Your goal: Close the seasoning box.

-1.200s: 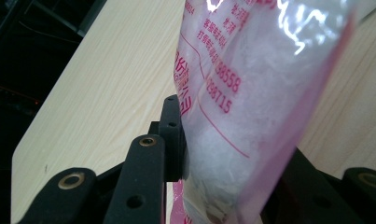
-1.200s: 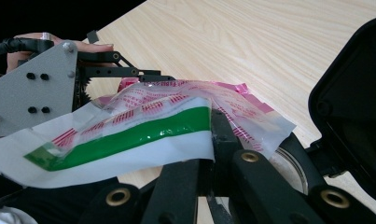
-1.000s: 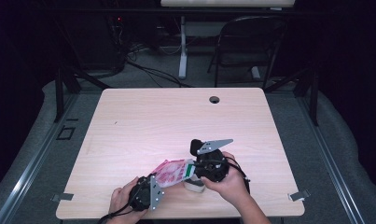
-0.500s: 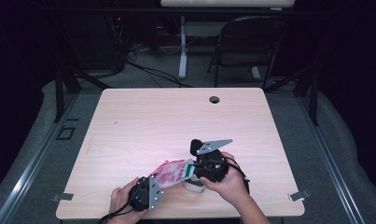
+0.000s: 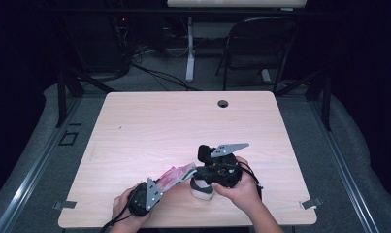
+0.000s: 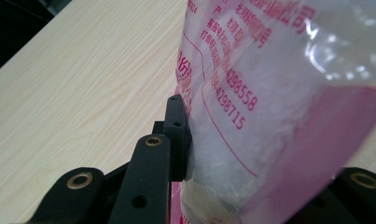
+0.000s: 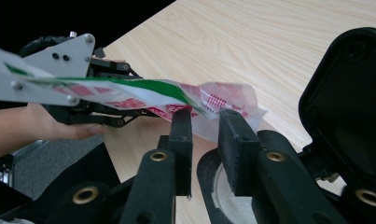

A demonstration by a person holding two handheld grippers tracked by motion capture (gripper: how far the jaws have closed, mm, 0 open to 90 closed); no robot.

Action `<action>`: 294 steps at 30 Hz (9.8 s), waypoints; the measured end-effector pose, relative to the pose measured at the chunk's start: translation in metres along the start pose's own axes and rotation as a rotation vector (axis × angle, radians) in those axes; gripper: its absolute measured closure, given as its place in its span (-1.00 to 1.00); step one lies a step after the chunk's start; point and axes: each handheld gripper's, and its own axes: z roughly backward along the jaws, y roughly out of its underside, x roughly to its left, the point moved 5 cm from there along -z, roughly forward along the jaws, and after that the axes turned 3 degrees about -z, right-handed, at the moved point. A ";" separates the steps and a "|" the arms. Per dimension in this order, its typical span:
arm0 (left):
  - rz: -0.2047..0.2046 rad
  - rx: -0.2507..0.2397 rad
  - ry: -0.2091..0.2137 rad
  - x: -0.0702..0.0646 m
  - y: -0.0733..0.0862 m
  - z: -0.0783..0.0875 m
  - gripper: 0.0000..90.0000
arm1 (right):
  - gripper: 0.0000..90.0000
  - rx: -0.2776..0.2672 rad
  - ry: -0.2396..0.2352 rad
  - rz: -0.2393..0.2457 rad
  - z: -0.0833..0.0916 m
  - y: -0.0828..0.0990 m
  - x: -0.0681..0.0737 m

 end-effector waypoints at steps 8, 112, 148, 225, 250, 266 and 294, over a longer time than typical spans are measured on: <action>0.092 -0.026 0.043 0.007 0.005 -0.001 0.67 | 0.54 -0.008 0.010 0.001 0.000 0.000 -0.001; 0.557 0.030 -0.246 0.111 0.087 0.023 0.28 | 0.21 -0.068 0.080 -0.009 0.006 0.004 -0.019; 0.396 -0.015 0.023 0.050 0.030 0.036 -0.28 | 0.16 -0.106 0.095 0.021 0.022 0.000 -0.021; 0.314 -0.008 0.118 0.001 0.021 0.040 -0.24 | 0.69 -0.086 0.248 -0.016 0.023 0.003 -0.065; 0.329 -0.030 0.104 0.008 0.018 0.049 -0.23 | 0.81 -0.065 0.247 0.044 0.026 0.003 -0.061; 0.330 -0.037 0.103 0.013 0.015 0.047 -0.23 | 0.74 -0.059 0.253 0.086 0.027 0.006 -0.048; 0.354 -0.059 0.086 0.026 0.013 0.045 -0.22 | 0.25 -0.021 0.175 0.157 0.016 0.018 -0.024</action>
